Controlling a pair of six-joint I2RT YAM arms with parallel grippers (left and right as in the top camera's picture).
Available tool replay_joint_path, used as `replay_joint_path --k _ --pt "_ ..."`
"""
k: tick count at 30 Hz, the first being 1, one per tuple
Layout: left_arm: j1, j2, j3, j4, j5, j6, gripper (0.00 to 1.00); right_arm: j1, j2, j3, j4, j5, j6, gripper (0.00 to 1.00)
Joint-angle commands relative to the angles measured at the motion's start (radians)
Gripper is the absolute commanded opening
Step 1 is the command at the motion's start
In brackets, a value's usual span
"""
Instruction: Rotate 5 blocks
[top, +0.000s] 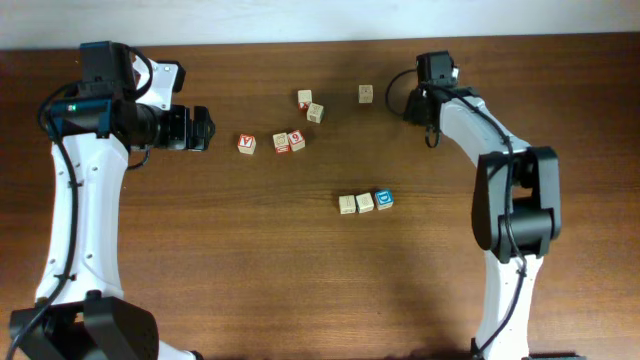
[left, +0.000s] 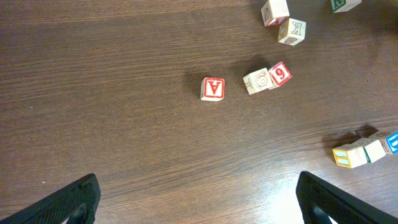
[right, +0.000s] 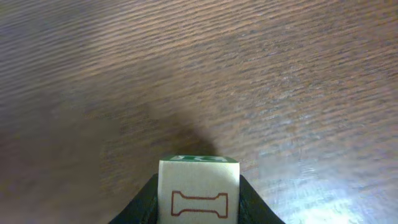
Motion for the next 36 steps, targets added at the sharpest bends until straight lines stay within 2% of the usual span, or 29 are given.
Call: replay_joint_path --k 1,5,8,13,17,24,36 --pt "0.000 0.005 0.020 -0.002 0.008 -0.005 0.99 -0.003 -0.152 0.032 -0.055 -0.127 -0.077 0.25" --pt "0.000 0.005 0.020 -0.002 0.008 -0.005 0.99 -0.003 -0.277 0.032 -0.238 -0.265 -0.080 0.25" --pt "0.001 0.005 0.020 -0.002 0.008 -0.005 0.99 -0.003 -0.354 0.032 -0.484 -0.337 -0.079 0.25" --pt "0.001 0.005 0.020 -0.002 0.008 -0.005 0.99 0.000 -0.352 -0.002 -0.733 -0.343 -0.080 0.25" --pt "0.000 0.005 0.020 -0.002 0.008 -0.005 0.99 0.034 -0.352 -0.058 -0.753 -0.335 -0.111 0.25" --pt "0.001 0.005 0.020 -0.002 0.008 -0.005 0.99 0.142 -0.328 -0.208 -0.649 -0.231 -0.122 0.26" --pt "0.001 0.005 0.020 -0.002 0.008 -0.005 0.99 0.148 -0.259 -0.301 -0.570 -0.229 -0.132 0.26"
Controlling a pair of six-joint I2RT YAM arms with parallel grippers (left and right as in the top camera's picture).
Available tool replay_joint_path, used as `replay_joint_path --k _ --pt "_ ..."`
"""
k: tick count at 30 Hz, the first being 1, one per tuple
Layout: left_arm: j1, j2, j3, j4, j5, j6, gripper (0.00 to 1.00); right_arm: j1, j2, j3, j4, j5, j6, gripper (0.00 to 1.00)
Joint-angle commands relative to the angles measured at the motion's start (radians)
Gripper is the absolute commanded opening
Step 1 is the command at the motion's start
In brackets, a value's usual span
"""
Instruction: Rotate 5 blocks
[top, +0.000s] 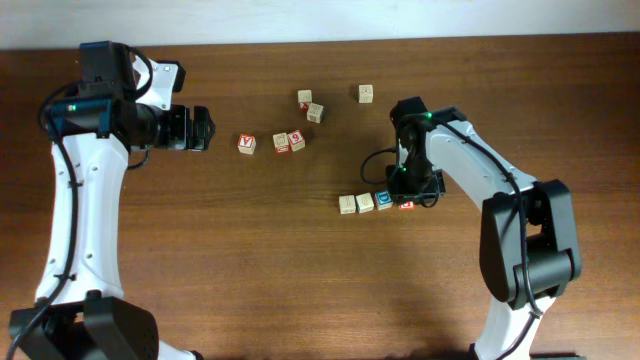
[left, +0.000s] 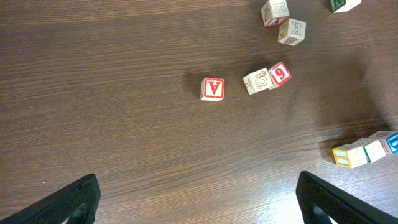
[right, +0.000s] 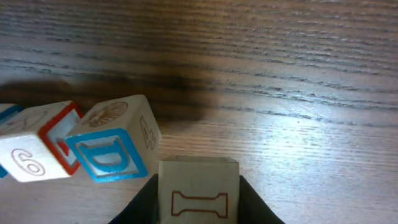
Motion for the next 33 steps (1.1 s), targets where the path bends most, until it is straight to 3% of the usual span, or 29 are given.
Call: replay_joint_path --k 1,6,10,14,20,27,33 --pt "0.001 0.004 0.020 -0.002 0.008 -0.005 0.99 0.000 0.012 -0.032 0.021 0.017 -0.010 0.25" --pt "0.001 0.004 0.020 -0.002 0.008 -0.005 0.99 0.000 0.013 -0.041 0.063 0.016 -0.010 0.26" --pt "0.001 0.004 0.020 -0.002 0.008 -0.005 0.99 0.000 0.013 -0.041 0.068 0.017 -0.010 0.53" --pt "0.001 0.004 0.020 -0.002 0.008 -0.005 0.99 0.000 0.013 -0.041 0.079 0.017 -0.010 0.65" --pt "0.001 0.004 0.020 -0.001 0.008 -0.005 0.99 -0.003 0.011 0.065 0.018 0.021 -0.011 0.66" --pt "0.001 0.004 0.020 -0.002 0.008 -0.005 0.99 -0.003 -0.044 0.336 -0.213 0.024 -0.037 0.64" --pt "0.001 0.004 0.020 -0.001 0.008 -0.005 0.99 -0.003 -0.217 0.352 -0.257 0.024 -0.036 0.64"
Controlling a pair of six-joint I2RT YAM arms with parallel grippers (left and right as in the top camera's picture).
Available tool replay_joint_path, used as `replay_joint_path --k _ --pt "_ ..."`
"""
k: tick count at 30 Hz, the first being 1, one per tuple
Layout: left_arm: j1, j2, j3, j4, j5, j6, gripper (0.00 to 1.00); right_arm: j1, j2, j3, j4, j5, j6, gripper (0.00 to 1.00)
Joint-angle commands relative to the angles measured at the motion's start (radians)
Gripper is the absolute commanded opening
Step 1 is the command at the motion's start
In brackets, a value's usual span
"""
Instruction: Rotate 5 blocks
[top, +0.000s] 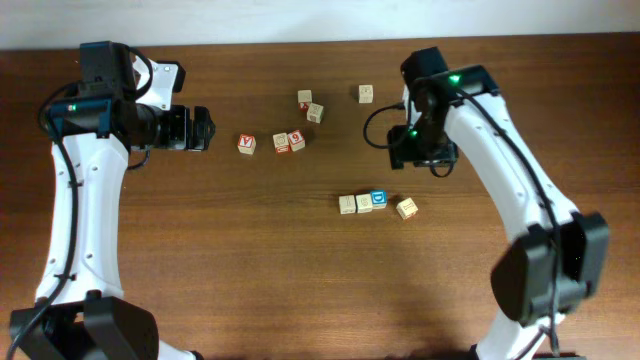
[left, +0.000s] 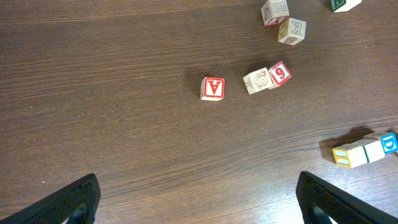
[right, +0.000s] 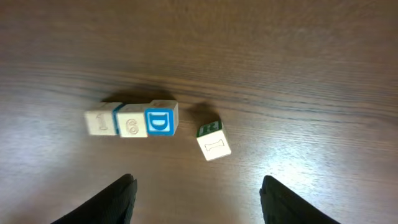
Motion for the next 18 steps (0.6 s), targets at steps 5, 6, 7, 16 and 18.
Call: replay_joint_path --k 5,6,7,16,18 --pt "0.001 0.004 0.020 -0.001 0.008 -0.005 0.99 -0.003 -0.101 -0.023 -0.052 0.008 -0.010 0.60" --pt "0.001 0.004 0.020 -0.001 0.008 -0.005 0.99 -0.003 -0.101 -0.044 -0.052 0.008 -0.010 0.59" --pt "0.000 0.004 0.020 -0.001 0.008 -0.005 0.99 -0.003 -0.101 -0.080 -0.049 0.008 -0.009 0.58" --pt "0.001 0.004 0.020 -0.001 0.008 -0.005 0.99 -0.003 -0.101 -0.441 0.183 0.009 0.001 0.30" --pt "0.000 0.004 0.020 -0.001 0.008 -0.005 0.99 -0.003 -0.101 -0.504 0.243 0.010 0.001 0.24"
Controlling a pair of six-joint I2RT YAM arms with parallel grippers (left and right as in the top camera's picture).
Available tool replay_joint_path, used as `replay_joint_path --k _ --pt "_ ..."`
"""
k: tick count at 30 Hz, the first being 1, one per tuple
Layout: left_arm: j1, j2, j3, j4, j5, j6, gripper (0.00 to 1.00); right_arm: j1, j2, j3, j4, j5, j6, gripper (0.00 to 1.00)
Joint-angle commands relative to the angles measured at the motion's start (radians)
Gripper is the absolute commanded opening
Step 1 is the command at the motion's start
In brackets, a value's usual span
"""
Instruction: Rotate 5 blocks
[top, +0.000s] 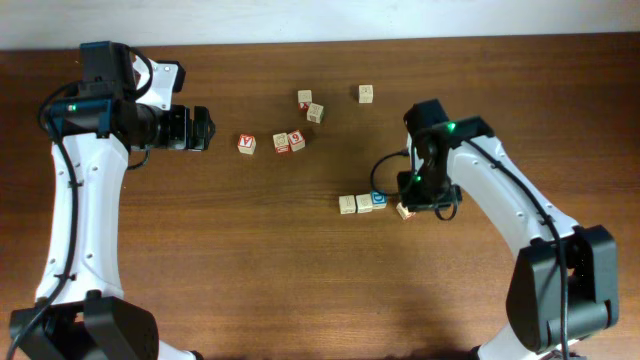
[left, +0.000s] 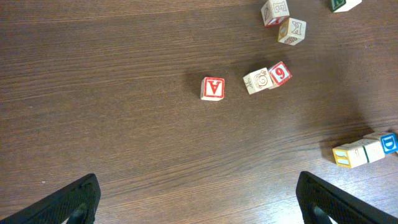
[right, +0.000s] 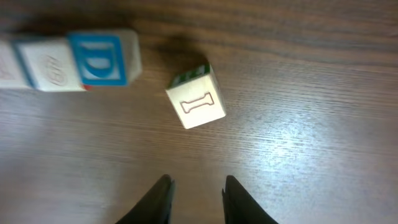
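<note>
A pale block with a bone outline (right: 196, 106) lies tilted on the table, just right of the blue D block (right: 102, 59) that ends a short row of blocks (top: 363, 203). My right gripper (right: 197, 180) hovers low just short of the bone block (top: 404, 211). Its fingers stand a narrow gap apart with nothing between them. Far to the left, my left gripper (left: 198, 177) is wide open and empty. In its view are the red A block (left: 212, 88) and a touching pair of blocks (left: 267, 78).
More blocks lie at the far side: a pair (top: 310, 105) and a single one (top: 366, 93). The red block (top: 246, 144) and the pair (top: 288, 141) sit at centre left. The table's back edge runs behind both arms.
My right gripper stood high and wide open above the row. Now it is low beside the bone block with its fingers much closer together. The blocks and left arm have not moved.
My right gripper first held the bone block over the far right of the table. Then it held it down next to the D block. After that the block lay free and tilted by the row with the gripper raised and open. Now the gripper is low beside it.
</note>
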Motion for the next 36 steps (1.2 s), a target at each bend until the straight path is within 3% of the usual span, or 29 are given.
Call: replay_joint_path --k 1,9,21,25,31,36 --pt "0.001 0.004 0.020 -0.001 0.008 -0.005 0.99 -0.003 -0.001 -0.098 0.075 0.010 0.009 0.20" --pt "0.001 0.004 0.020 -0.001 0.008 -0.005 0.99 -0.003 0.013 -0.230 0.250 0.047 0.009 0.15" --pt "0.001 0.004 0.020 -0.001 0.008 -0.005 0.99 0.008 0.043 -0.234 0.366 0.016 -0.043 0.14" --pt "0.001 0.004 0.020 -0.001 0.008 -0.005 0.99 0.000 0.034 -0.202 0.311 -0.027 -0.043 0.04" --pt "0.001 0.004 0.020 -0.001 0.008 -0.005 0.99 -0.037 -0.097 -0.041 0.077 -0.105 -0.044 0.04" --pt "0.001 0.004 0.020 -0.001 0.008 -0.005 0.99 -0.028 -0.185 0.015 0.116 -0.276 0.018 0.12"
